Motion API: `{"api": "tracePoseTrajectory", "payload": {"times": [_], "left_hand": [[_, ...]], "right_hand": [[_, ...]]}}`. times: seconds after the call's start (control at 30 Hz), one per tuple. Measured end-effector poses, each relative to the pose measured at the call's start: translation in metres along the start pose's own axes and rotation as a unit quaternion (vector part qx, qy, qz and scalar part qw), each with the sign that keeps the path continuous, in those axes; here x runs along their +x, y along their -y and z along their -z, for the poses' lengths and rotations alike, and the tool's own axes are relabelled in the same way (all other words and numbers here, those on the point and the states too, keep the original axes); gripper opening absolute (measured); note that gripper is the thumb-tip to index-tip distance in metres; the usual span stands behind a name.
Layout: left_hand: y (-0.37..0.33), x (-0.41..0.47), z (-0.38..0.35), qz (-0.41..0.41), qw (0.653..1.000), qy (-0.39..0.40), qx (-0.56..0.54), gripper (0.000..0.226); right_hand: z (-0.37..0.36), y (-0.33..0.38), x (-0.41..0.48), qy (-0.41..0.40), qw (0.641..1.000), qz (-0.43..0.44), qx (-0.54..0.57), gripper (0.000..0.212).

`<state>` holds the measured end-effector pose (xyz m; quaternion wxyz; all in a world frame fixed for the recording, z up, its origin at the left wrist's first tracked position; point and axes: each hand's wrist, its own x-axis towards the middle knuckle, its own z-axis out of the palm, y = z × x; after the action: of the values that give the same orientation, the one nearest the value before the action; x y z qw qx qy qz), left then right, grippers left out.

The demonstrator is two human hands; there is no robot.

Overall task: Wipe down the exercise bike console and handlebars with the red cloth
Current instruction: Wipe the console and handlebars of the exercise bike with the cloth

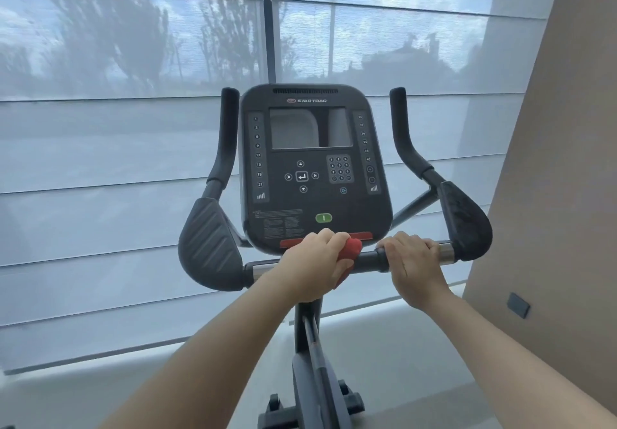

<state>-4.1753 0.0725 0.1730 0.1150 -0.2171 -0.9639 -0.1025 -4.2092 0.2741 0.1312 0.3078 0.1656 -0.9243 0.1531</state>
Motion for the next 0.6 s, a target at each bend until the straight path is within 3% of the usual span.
{"api": "tracePoseTrajectory", "payload": {"times": [0.13,0.27,0.6], "left_hand": [[0.020,-0.036,0.005,0.000,0.999,-0.052,-0.017,0.049],[0.043,-0.073,0.007,-0.020,0.994,-0.091,0.062,0.055],[0.055,-0.092,0.015,0.011,0.987,-0.124,0.106,0.059]], "right_hand": [[0.002,-0.001,0.000,0.011,1.000,-0.002,-0.001,0.051],[0.003,0.001,-0.001,0.015,1.000,-0.002,-0.011,0.055],[0.003,0.000,-0.001,0.010,0.999,0.004,-0.035,0.057]]}}
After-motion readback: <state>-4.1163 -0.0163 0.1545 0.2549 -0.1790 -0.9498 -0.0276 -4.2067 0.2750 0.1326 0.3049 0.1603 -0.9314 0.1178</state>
